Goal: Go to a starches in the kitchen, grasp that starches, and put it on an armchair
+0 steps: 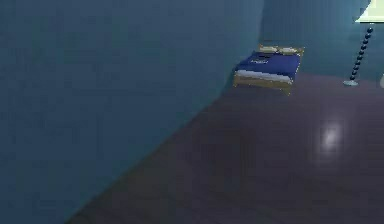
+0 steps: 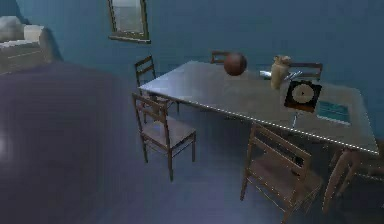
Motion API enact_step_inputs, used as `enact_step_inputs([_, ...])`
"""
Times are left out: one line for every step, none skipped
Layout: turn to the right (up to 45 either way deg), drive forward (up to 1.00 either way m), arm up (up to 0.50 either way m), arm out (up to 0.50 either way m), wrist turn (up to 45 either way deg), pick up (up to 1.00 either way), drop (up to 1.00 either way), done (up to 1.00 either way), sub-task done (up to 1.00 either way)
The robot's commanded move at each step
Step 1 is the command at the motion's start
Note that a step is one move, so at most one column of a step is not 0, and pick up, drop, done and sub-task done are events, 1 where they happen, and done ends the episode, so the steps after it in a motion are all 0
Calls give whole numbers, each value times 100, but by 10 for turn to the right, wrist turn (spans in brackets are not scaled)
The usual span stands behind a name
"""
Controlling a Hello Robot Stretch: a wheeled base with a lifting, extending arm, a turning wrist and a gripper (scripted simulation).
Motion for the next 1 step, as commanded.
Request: enact_step_inputs([-450,0,0,0,0,0,0,0,0])
